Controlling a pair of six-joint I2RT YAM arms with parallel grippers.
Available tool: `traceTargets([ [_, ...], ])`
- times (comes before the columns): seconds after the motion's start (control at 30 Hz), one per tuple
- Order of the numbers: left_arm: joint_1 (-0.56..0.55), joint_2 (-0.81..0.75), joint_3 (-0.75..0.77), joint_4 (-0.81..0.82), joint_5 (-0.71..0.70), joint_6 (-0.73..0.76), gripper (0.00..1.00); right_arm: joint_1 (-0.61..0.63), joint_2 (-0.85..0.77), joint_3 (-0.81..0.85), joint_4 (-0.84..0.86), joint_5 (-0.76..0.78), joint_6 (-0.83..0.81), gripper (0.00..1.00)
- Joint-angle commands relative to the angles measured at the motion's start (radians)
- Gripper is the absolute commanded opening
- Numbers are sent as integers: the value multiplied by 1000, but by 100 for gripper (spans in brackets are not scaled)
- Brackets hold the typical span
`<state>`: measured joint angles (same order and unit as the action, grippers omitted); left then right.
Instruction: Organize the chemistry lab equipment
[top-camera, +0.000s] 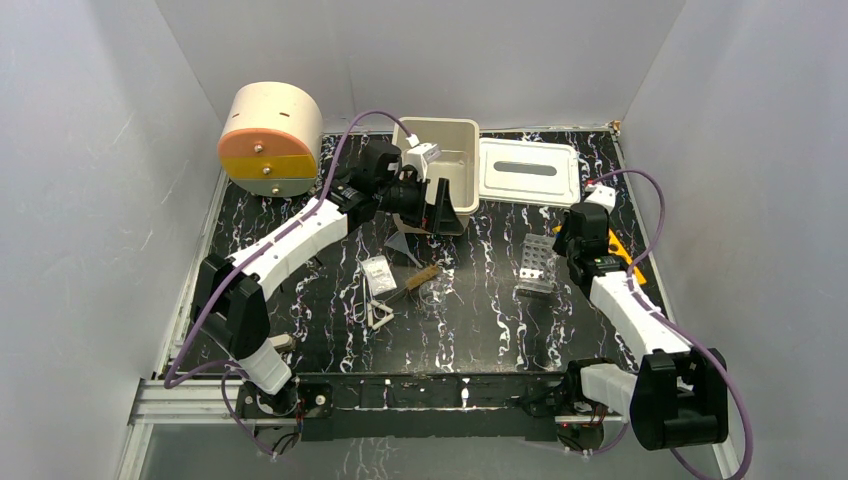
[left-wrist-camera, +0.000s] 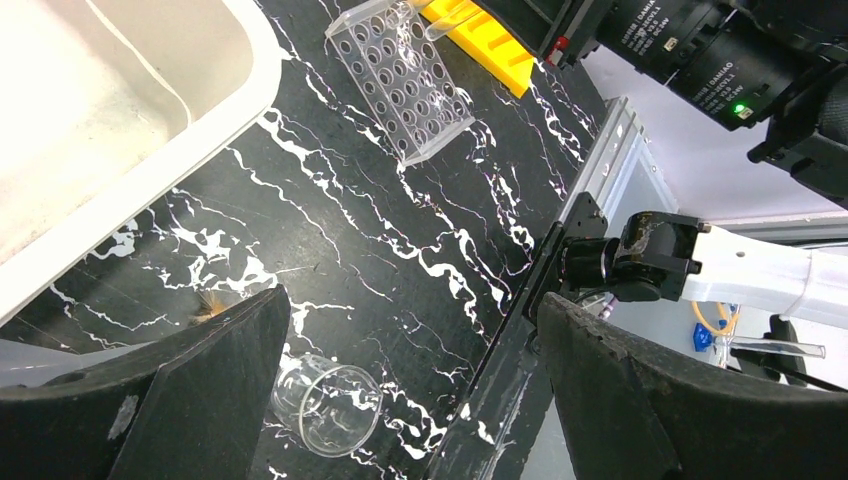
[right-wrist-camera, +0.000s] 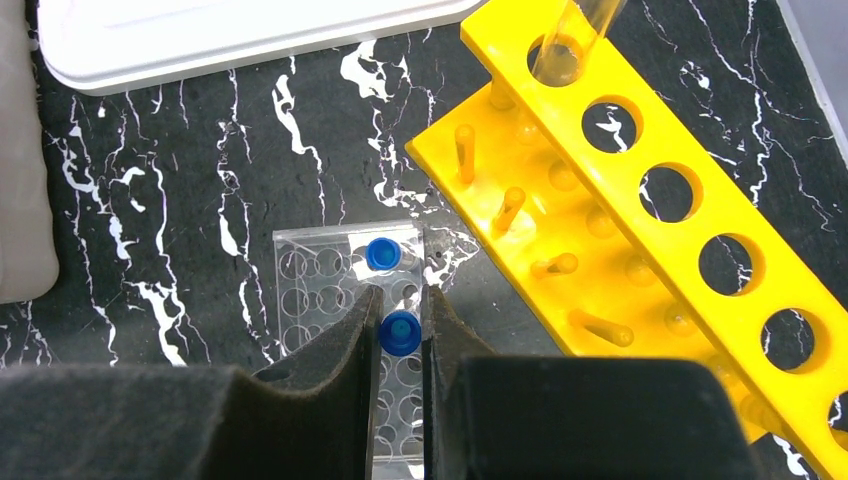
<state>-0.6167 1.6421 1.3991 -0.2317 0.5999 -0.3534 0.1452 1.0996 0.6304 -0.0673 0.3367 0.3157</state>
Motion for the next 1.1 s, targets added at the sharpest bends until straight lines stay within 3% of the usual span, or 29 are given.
traceTargets([
  [0.0,12,-51,-11,16,40,-10,94,-3,21,-10,105,13,13,17],
  [0.43,26,-58,-20,29,53,-19,94,-4,55,-34,161,17,5,20],
  [0.7,33,-65,-31,34,54,-22,94,-4,85,-13,135,-10,-4,37],
  [1.07,37,-66,-37,32,57,-19,94,-5,105,61,70,-47,10,41],
])
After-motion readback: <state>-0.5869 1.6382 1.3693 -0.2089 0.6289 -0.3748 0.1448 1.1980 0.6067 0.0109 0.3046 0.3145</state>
